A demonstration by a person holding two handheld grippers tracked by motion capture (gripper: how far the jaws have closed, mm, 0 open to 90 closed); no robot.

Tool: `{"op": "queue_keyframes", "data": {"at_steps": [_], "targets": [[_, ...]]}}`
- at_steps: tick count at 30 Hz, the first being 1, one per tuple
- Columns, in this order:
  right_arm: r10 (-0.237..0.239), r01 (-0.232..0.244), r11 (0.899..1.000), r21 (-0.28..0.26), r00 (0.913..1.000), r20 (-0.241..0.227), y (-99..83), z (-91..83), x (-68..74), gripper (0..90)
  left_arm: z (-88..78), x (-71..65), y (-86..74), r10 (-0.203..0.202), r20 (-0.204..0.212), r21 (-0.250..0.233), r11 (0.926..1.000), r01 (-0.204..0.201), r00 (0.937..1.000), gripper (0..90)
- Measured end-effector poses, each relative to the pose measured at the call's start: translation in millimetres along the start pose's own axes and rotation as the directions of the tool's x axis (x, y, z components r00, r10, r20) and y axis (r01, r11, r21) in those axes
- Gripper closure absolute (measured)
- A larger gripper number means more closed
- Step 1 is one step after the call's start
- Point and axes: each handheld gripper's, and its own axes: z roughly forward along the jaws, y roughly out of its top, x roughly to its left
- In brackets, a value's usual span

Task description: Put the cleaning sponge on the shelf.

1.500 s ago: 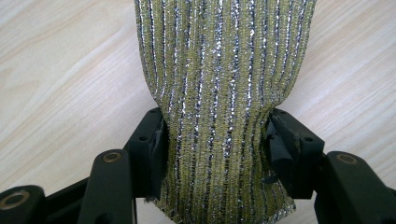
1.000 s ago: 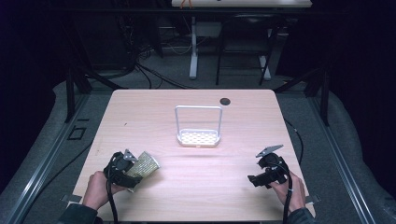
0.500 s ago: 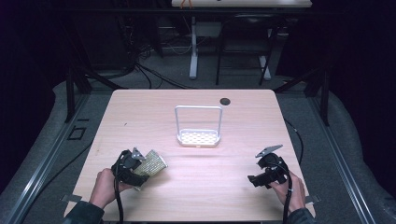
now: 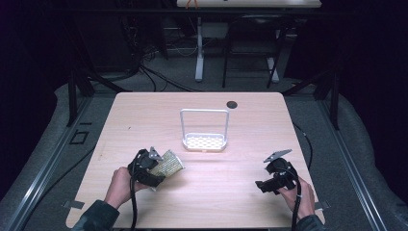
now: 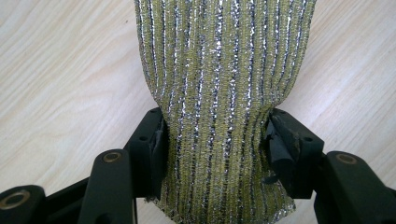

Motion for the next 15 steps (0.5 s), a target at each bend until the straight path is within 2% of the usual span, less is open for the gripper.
{"op": "queue_keyframes", "data": {"at_steps": [8,15], "targets": [[-0.008,0.008,1.000,0.007,1.0000,0.003,-0.2,-0.2,1.6,12.6,3.8,-1.4,13.4,0.026,0.015,-0.007,0.9996,-0.026,0.9996,43.5],[0.000,0.000,1.000,0.014,1.0000,-0.005,-1.5,0.6,0.5,12.6,2.7,-2.8,21.4,0.022,0.025,-0.017,0.9996,-0.021,0.9994,42.7]]}}
